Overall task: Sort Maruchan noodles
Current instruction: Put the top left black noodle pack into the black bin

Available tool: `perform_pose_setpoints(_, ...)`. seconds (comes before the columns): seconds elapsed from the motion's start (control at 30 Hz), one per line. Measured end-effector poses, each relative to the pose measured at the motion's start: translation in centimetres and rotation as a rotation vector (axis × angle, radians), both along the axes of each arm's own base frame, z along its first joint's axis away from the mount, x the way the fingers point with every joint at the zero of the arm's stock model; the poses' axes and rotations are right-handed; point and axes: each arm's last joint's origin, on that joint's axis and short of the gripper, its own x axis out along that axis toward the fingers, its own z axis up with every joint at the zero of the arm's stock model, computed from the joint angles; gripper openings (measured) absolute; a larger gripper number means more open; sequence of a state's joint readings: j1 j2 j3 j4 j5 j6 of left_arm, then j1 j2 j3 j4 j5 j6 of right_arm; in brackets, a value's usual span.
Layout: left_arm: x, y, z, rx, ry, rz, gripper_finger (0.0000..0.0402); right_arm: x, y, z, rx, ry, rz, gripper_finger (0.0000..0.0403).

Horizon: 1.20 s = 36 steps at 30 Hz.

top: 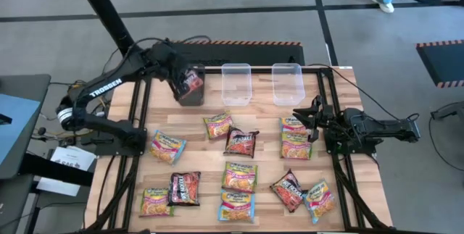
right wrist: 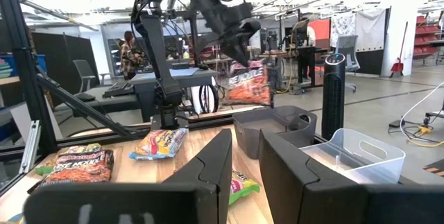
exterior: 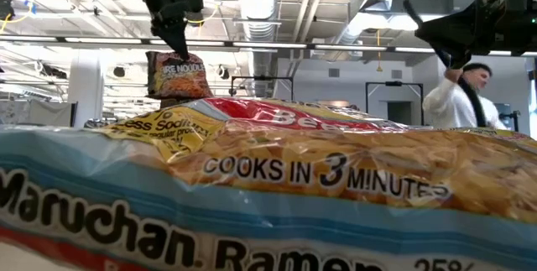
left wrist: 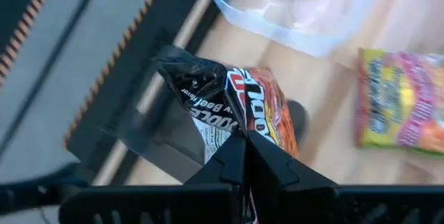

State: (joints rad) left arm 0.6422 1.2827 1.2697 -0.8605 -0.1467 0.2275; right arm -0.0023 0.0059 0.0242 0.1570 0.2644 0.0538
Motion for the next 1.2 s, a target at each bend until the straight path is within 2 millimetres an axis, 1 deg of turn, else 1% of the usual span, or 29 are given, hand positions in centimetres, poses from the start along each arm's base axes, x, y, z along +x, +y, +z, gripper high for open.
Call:
perform_pose_setpoints(0.1, 0.4, 1.5, -0.6, 0.046, 0.032, -0.030, 0.0000, 0.0, 0.0, 0.0, 0.002, -0.001, -0.004, 0.0100)
perform_pose_setpoints(0.23, 1.4, 3.3, -2.2, 0.077, 0.125, -0.070, 0.0000, 0.0, 0.0, 0.0, 0.003, -0.001, -0.007, 0.0100)
perform_pose_setpoints(0.4, 2.3, 5.6, -3.9, 0.137, 0.197, -0.047, 0.0000, 0.0, 0.0, 0.0, 0.002, -0.001, -0.007, 0.0100)
perform_pose_setpoints(0.5, 2.3, 6.8, -4.7, 0.155, 0.237, -0.020, 0.0000, 0.0, 0.0, 0.0, 0.002, -0.001, -0.007, 0.0100)
perform_pose_setpoints(0.63, 1.8, 8.0, -5.4, 0.138, 0.264, 0.009, 0.0000, 0.0, 0.0, 0.0, 0.002, -0.001, -0.007, 0.0100)
perform_pose_setpoints(0.83, 1.4, 9.1, -5.2, 0.189, 0.261, 0.008, 0.0000, 0.0, 0.0, 0.0, 0.000, 0.000, -0.008, 0.0100)
perform_pose_setpoints(1.0, 1.2, 9.1, -5.3, 0.177, 0.260, 0.019, 0.0000, 0.0, 0.0, 0.0, 0.000, 0.000, -0.008, 0.0100)
perform_pose_setpoints(1.07, 1.3, 9.0, -5.3, 0.146, 0.222, 0.015, 0.0000, 0.0, 0.0, 0.0, 0.000, 0.000, -0.007, 0.0100)
perform_pose_setpoints(1.2, 1.8, 8.6, -5.4, 0.017, 0.063, -0.030, 0.0000, 0.0, 0.0, 0.0, 0.000, 0.001, -0.007, 0.0100)
